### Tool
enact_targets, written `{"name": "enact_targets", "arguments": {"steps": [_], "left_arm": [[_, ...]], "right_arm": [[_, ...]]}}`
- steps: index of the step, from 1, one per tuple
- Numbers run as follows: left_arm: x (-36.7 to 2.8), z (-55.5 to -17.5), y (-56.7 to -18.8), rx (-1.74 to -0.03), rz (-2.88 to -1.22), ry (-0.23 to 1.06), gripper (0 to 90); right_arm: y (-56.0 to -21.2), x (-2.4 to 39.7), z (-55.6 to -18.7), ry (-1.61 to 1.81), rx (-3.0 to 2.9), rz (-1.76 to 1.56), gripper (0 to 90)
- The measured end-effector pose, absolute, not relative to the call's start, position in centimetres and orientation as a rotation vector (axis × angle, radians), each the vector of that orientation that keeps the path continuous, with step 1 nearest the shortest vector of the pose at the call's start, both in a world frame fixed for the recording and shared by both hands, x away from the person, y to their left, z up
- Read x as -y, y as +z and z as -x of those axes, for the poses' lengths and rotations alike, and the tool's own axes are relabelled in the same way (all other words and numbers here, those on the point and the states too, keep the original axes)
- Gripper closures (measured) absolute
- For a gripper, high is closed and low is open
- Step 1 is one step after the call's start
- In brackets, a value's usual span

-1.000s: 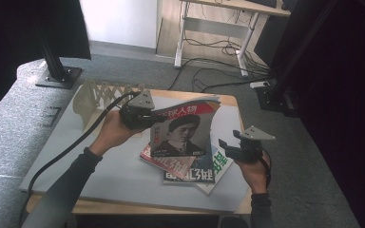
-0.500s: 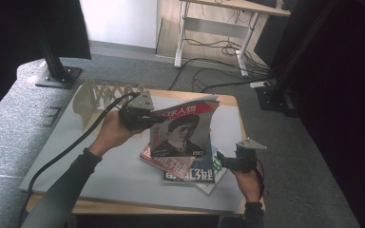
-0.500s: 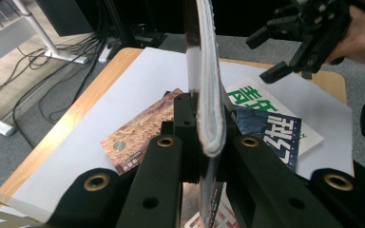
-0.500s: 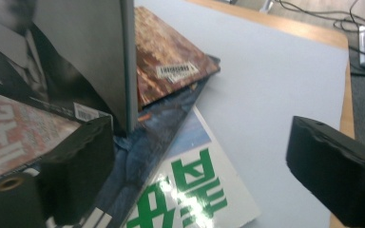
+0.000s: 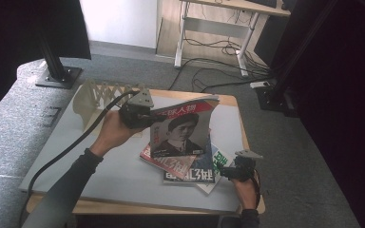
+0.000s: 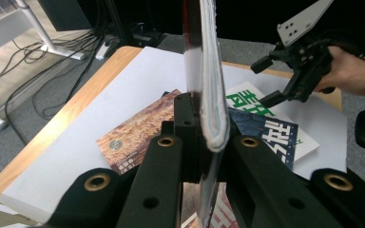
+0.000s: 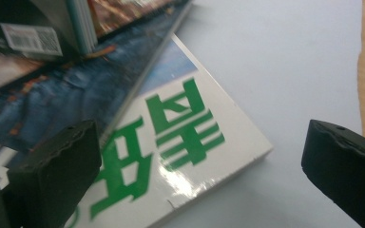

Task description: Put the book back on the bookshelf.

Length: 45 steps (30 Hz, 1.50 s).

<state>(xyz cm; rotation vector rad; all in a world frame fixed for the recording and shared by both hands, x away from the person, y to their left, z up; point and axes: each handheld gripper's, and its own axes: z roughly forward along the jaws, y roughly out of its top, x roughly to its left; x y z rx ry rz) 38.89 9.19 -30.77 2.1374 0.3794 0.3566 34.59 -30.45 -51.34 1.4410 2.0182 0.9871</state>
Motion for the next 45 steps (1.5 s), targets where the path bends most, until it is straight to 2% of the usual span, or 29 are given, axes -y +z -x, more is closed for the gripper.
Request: {"name": "enact_targets", "arguments": {"steps": [11,45], "left_arm": [[-9.2,-38.8,-30.7,-0.395,-2.11,0.364,86.6],[-15.3,-37.1,-27.8,-0.576,-2.054,0.394,87.0]], "right_arm": [[-53.4,31.1,-34.5,1.067,-2.0,-1.521,0.0],[-53.6,31.6,-34.9,1.112,-2.02,-1.581,0.0]]}}
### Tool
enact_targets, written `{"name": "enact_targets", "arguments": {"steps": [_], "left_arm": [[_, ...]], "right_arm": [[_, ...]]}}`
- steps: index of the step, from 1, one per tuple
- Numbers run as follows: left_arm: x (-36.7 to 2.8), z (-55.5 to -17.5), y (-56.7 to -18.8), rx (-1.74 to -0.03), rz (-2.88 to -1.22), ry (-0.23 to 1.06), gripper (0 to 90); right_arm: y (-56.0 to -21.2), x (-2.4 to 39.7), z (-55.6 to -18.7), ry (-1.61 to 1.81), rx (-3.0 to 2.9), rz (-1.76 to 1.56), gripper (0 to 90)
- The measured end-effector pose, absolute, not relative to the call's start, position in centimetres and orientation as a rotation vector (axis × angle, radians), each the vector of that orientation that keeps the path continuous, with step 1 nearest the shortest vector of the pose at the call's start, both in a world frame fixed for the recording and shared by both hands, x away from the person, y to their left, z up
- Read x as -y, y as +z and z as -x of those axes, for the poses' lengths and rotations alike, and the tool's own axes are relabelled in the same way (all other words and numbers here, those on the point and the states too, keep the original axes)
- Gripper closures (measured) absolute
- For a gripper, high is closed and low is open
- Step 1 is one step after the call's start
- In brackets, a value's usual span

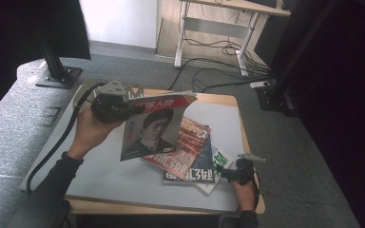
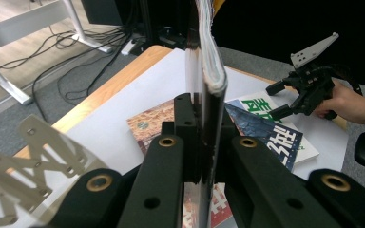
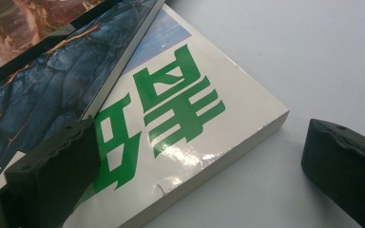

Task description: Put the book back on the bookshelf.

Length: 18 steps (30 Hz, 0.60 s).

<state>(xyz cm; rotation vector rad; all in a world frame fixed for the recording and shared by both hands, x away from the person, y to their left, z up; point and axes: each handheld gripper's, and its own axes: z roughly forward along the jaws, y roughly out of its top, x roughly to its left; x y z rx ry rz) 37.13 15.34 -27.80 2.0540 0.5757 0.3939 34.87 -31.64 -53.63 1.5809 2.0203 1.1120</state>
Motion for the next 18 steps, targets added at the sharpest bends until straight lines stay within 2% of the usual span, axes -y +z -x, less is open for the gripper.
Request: {"name": "enact_targets", "arguments": {"steps": [18], "left_arm": [[-20.4,-36.0,-27.0,-0.704,-2.044,0.495,87.0]], "right_arm": [[-53.6,31.6,-34.9,1.113,-2.021,-1.579,0.0]]}}
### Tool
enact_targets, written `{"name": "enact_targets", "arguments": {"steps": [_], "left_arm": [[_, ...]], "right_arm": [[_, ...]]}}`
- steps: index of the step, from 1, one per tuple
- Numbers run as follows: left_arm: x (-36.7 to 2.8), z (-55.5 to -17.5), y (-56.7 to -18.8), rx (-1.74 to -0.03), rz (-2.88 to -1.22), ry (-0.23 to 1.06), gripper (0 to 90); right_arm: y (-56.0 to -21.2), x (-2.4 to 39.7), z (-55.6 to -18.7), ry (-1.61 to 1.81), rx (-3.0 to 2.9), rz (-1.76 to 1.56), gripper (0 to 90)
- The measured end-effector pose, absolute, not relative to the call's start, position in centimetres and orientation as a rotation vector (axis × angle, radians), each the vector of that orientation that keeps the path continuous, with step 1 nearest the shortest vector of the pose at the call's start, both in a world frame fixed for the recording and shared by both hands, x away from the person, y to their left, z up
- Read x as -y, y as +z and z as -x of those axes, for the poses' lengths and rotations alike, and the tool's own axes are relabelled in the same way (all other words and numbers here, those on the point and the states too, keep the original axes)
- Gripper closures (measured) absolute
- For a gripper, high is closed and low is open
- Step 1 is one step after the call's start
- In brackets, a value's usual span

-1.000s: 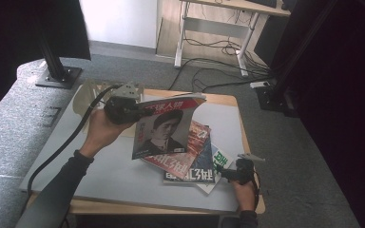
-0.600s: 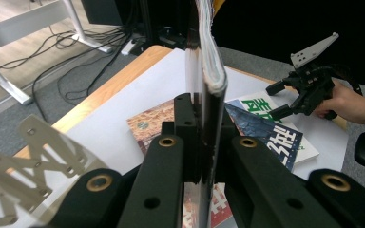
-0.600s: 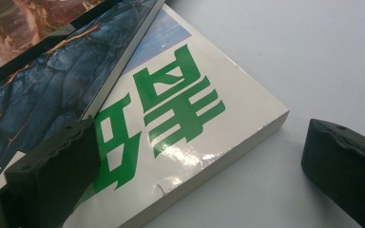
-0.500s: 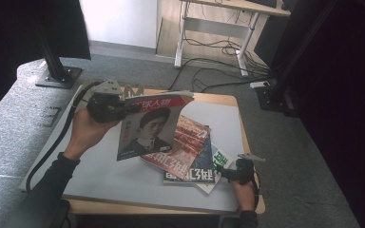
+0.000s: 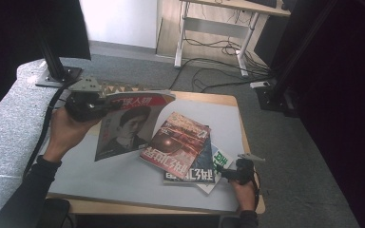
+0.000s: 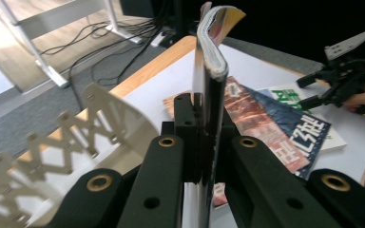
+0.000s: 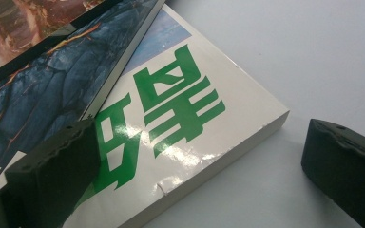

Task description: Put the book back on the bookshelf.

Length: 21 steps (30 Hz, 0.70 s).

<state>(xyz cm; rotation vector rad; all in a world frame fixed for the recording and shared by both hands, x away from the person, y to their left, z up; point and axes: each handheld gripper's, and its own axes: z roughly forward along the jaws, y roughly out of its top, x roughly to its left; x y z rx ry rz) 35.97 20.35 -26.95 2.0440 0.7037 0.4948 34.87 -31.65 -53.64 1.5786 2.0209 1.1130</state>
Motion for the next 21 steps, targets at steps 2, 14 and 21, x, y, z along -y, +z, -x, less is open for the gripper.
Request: {"name": "enact_targets", "arguments": {"steps": [2,14,21], "left_arm": [[-21.1,-35.9,-26.9,-0.726,-2.036,0.505,87.0],[-24.9,-35.6,-26.5,-0.833,-1.987,0.555,87.0],[-27.4,-35.3,-26.2,-0.892,-1.957,0.584,87.0]], "right_arm": [[-53.6,31.6,-34.9,1.113,-2.021,-1.579,0.0],[-53.6,31.7,-34.9,1.113,-2.021,-1.579,0.0],[-53.7,31.6,-34.9,1.115,-2.018,-1.579,0.0]]}}
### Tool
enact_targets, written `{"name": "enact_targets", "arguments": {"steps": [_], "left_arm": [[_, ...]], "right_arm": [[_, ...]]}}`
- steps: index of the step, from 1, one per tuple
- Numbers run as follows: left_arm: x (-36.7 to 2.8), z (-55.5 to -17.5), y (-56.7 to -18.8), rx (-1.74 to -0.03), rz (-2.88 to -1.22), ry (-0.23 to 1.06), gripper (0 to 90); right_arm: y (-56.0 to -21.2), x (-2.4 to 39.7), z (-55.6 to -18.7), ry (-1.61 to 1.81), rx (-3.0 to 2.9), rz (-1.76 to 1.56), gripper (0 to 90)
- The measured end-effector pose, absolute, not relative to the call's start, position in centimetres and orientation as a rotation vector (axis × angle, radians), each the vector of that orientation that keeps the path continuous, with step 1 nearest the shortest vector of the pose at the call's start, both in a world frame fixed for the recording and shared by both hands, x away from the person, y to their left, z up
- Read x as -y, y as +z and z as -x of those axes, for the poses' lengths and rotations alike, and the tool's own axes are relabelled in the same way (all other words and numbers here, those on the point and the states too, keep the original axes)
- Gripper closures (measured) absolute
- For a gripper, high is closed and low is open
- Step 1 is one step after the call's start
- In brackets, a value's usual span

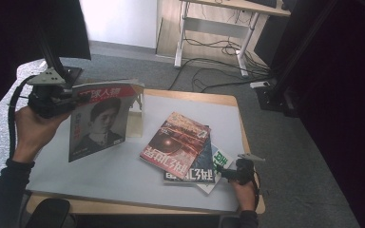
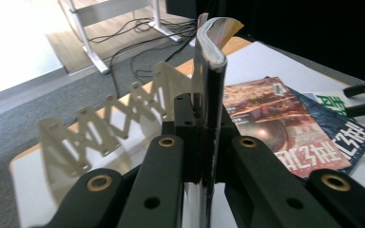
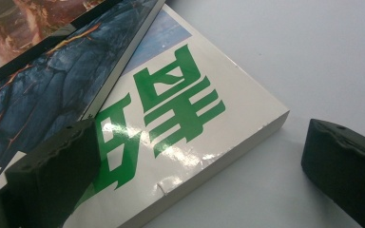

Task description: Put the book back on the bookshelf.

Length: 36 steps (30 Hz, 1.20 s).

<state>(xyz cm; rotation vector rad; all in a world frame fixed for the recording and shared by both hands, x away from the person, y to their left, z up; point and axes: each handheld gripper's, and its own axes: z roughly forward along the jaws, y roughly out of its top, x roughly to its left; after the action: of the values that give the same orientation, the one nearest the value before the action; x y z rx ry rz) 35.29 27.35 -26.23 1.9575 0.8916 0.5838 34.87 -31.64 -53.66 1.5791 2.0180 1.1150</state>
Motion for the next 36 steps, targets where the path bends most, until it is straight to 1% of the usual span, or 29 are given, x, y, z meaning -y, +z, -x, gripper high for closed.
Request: {"name": "enact_targets", "arguments": {"steps": [19,27,36], "left_arm": [[-32.3,-35.5,-25.8,-1.046,-1.904,0.668,87.0],[-32.7,-37.0,-26.3,-1.087,-1.881,0.689,87.0],[-32.2,-39.2,-26.7,-1.108,-1.852,0.713,87.0]], "right_arm": [[-53.7,31.6,-34.9,1.115,-2.018,-1.579,0.0],[-53.7,31.6,-34.9,1.116,-2.018,-1.579,0.0],[-53.6,31.7,-34.9,1.114,-2.022,-1.579,0.0]]}}
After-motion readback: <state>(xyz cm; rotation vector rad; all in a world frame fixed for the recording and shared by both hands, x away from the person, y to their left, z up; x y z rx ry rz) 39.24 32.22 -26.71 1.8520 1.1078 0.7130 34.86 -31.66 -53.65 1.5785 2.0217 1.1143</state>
